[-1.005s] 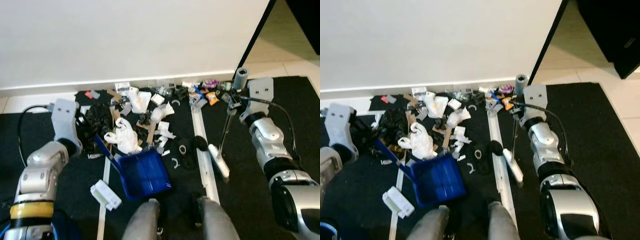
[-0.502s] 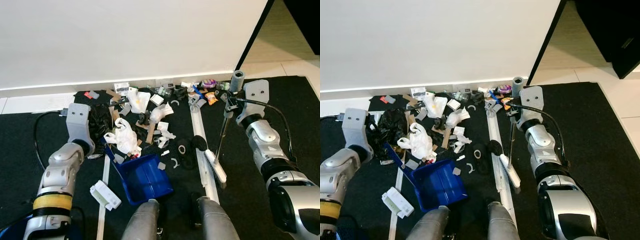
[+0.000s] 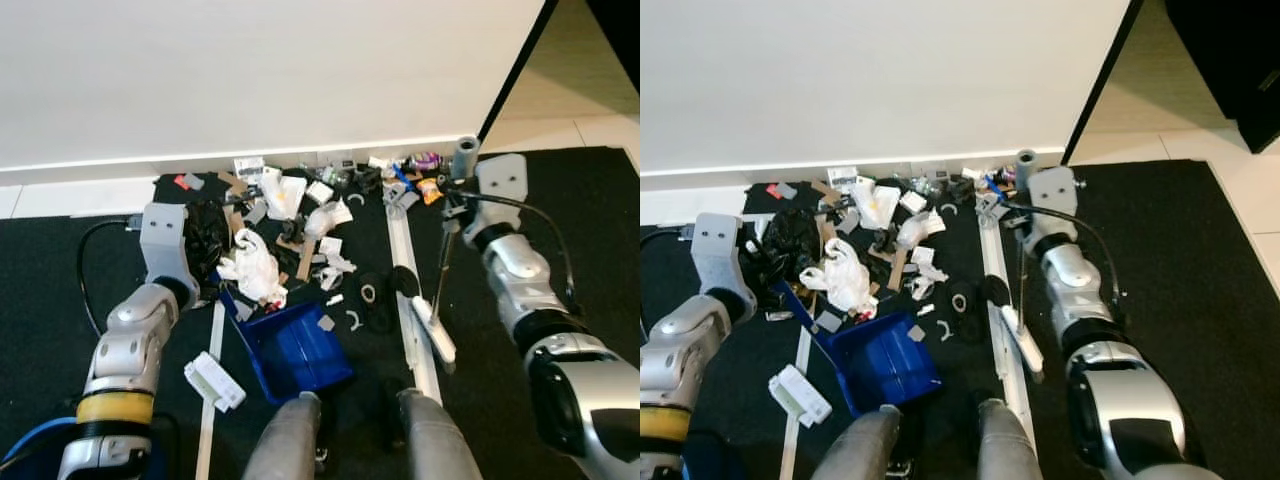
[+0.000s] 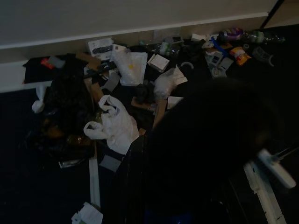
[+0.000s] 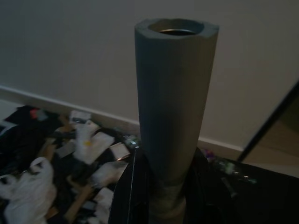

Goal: Sweep floor

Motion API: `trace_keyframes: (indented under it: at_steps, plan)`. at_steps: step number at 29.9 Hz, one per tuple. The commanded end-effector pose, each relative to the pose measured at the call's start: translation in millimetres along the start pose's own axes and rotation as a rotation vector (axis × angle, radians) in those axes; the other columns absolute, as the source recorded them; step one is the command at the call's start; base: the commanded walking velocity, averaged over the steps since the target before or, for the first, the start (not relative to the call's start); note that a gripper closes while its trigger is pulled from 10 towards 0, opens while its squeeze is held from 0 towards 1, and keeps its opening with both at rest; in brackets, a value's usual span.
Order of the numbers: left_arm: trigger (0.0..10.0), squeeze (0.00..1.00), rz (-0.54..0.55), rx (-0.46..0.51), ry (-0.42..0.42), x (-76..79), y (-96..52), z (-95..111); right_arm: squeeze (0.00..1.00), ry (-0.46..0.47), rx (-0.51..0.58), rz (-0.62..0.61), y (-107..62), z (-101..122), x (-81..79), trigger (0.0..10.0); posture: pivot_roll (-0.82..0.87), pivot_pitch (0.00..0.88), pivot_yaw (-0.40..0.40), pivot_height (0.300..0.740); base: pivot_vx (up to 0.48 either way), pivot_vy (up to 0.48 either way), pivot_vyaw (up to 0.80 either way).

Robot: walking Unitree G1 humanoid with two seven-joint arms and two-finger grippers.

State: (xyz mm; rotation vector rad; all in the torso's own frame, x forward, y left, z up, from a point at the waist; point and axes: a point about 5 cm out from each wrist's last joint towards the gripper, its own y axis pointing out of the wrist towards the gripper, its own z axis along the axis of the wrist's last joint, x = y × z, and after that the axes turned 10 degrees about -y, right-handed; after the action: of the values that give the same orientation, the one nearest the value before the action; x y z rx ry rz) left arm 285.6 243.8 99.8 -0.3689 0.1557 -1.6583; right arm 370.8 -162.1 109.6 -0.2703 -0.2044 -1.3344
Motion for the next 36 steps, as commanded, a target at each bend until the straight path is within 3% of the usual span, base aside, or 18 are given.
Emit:
trace_keyframes:
  at_steps: [1, 3, 7, 8, 11, 18, 19, 20, 22, 27, 31, 36]
  plan:
    - [10.0, 0.0, -0.036, -0.052, -0.052, 7.1, -5.7, -17, 0.0, -0.008, 0.002, 0.075, 1.9, 0, -17.5, 10.0, 0.16, 0.297, 0.031, 0.74, 0.0, 0.0, 0.0]
    - [10.0, 0.0, -0.036, -0.052, -0.052, 7.1, -5.7, -17, 0.0, -0.008, 0.002, 0.075, 1.9, 0, -17.5, 10.0, 0.16, 0.297, 0.031, 0.74, 0.0, 0.0, 0.0]
    - [10.0, 0.0, -0.094, -0.046, -0.078, 19.3, -17.3, -17, 0.0, -0.003, 0.0, 0.175, 5.6, 3, -42.5, 10.0, 0.21, 0.31, 0.02, 0.74, 0.0, 0.0, 0.0]
    - [10.0, 0.0, -0.094, -0.046, -0.078, 19.3, -17.3, -17, 0.0, -0.003, 0.0, 0.175, 5.6, 3, -42.5, 10.0, 0.21, 0.31, 0.02, 0.74, 0.0, 0.0, 0.0]
    - [10.0, 0.0, -0.158, -0.056, -0.087, 38.0, -21.3, -21, 0.0, 0.07, 0.026, 0.287, 10.6, 16, -80.2, 10.0, 0.23, 0.304, 0.009, 0.74, 0.0, 0.0, 0.0]
    - [10.0, 0.0, -0.206, -0.07, -0.093, 52.6, -18.7, -25, 0.0, 0.108, 0.076, 0.384, 10.0, 27, -111.3, 10.0, 0.21, 0.293, 0.006, 0.74, 0.0, 0.0, 0.0]
    - [10.0, 0.0, -0.227, -0.079, -0.093, 59.0, -17.6, -27, 0.0, 0.111, 0.098, 0.426, 7.9, 31, -124.1, 10.0, 0.2, 0.288, 0.005, 0.74, 0.0, 0.0, 0.0]
    - [10.0, 0.0, -0.227, -0.079, -0.093, 59.0, -17.6, -27, 0.0, 0.111, 0.098, 0.426, 7.9, 31, -124.1, 10.0, 0.2, 0.288, 0.005, 0.74, 0.0, 0.0, 0.0]
    - [10.0, 0.0, -0.258, -0.099, -0.084, 68.8, -16.0, -32, 0.0, 0.121, 0.138, 0.491, 3.0, 35, -142.8, 10.0, 0.2, 0.285, 0.005, 0.74, 0.0, 0.0, 0.0]
    - [10.0, 0.0, -0.275, -0.116, -0.081, 74.2, -14.4, -35, 0.0, 0.142, 0.177, 0.548, -2.0, 38, -154.7, 10.0, 0.17, 0.279, 0.002, 0.74, 0.0, 0.0, 0.0]
    - [10.0, 0.0, -0.283, -0.118, -0.081, 77.3, -9.6, -34, 0.0, 0.183, 0.287, 0.696, -13.0, 51, -178.0, 10.0, 0.14, 0.275, 0.003, 0.74, 0.0, 0.0, 0.0]
    - [10.0, 0.0, -0.284, -0.109, -0.074, 78.5, -5.6, -31, 0.0, 0.181, 0.381, 0.775, -20.0, 64, -185.2, 10.0, 0.13, 0.271, -0.002, 0.74, 0.0, 0.0, 0.0]
